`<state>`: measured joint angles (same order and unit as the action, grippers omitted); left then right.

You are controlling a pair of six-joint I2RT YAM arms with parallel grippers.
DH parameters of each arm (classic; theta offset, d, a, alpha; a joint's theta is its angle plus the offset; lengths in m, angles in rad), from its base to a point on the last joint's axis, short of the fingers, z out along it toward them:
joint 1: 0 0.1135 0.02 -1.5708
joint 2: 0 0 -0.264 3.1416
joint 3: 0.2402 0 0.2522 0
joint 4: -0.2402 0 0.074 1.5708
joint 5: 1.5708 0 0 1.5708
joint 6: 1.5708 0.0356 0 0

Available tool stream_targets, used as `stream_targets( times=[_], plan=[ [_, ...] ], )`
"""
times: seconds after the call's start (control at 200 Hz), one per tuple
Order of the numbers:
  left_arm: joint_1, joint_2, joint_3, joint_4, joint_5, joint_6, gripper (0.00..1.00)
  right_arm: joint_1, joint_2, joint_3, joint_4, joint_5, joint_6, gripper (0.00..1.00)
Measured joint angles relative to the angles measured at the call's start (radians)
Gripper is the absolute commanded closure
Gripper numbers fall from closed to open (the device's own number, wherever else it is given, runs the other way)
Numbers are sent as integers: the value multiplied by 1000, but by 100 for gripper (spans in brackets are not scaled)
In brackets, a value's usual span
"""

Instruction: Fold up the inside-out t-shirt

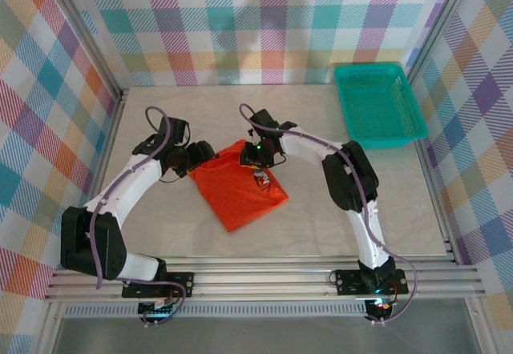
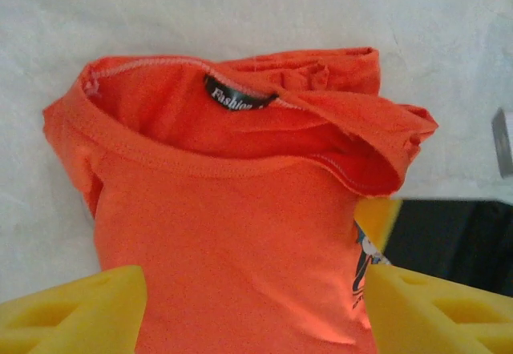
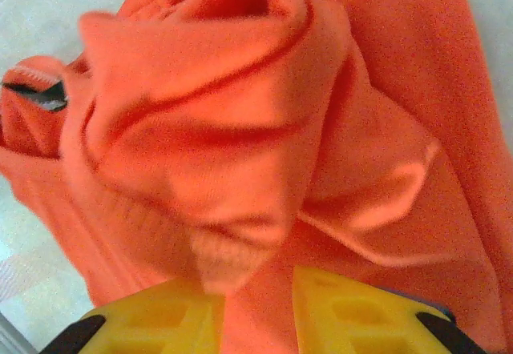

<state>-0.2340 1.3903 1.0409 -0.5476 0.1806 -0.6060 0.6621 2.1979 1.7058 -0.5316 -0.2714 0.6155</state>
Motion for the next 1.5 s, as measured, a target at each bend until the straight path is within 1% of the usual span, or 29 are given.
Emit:
stream_targets(
  times=[0.105, 0.165, 0.31, 0.42, 0.465, 0.51, 0.58, 0.625, 0.705, 0.85, 0.96, 1.06, 1.13, 1.185, 1.225, 1.36, 1.42, 1.5],
  plan=[
    [0, -56, -42, 16, 27, -20, 28, 0, 46, 60, 1, -2, 1, 71],
    [0, -89, -79, 45, 45, -34, 29, -1, 83, 126, -1, -6, 6, 71],
    [0, -128, -177, 79, 66, -62, 30, -6, 208, 365, -18, -10, 26, 71],
    [1, -127, -201, 74, 66, -63, 30, -16, 293, 526, -53, -11, 36, 71],
    [3, -127, -201, 76, 68, -61, 29, -25, 319, 576, -74, -15, 40, 69],
    [4, -127, -201, 76, 73, -59, 29, -40, 338, 607, -93, -26, 43, 65],
    [4, -122, -201, 78, 90, -56, 29, -69, 341, 613, -131, -43, 35, 60],
    [4, -113, -201, 82, 106, -55, 29, -85, 336, 607, -153, -51, 21, 59],
    [4, -77, -201, 95, 134, -52, 29, -111, 279, 500, -152, -76, -9, 57],
    [4, 14, -201, 130, 142, -43, 28, -126, 42, 111, -111, -125, -55, 56],
    [4, 132, -191, 168, 144, -26, 29, -106, -108, -106, -60, -153, -72, 56],
    [-2, 257, -151, 184, 143, -10, 30, -92, -189, -275, 29, -177, -70, 56],
    [-14, 297, -90, 184, 138, 1, 30, -82, -218, -390, 84, -180, -55, 57],
    [-34, 339, -34, 193, 129, 15, 30, -74, -227, -467, 116, -176, -45, 57],
    [-48, 372, 2, 195, 122, 24, 30, -67, -248, -513, 153, -198, -33, 57],
    [-75, 448, 101, 173, 115, 54, 29, -30, -354, -649, 220, -150, 16, 56],
    [-79, 459, 141, 138, 108, 73, 28, -4, -386, -686, 219, -132, 29, 56],
    [-79, 460, 201, 71, 83, 107, 28, 12, -418, -694, 195, -104, 29, 54]
  ],
)
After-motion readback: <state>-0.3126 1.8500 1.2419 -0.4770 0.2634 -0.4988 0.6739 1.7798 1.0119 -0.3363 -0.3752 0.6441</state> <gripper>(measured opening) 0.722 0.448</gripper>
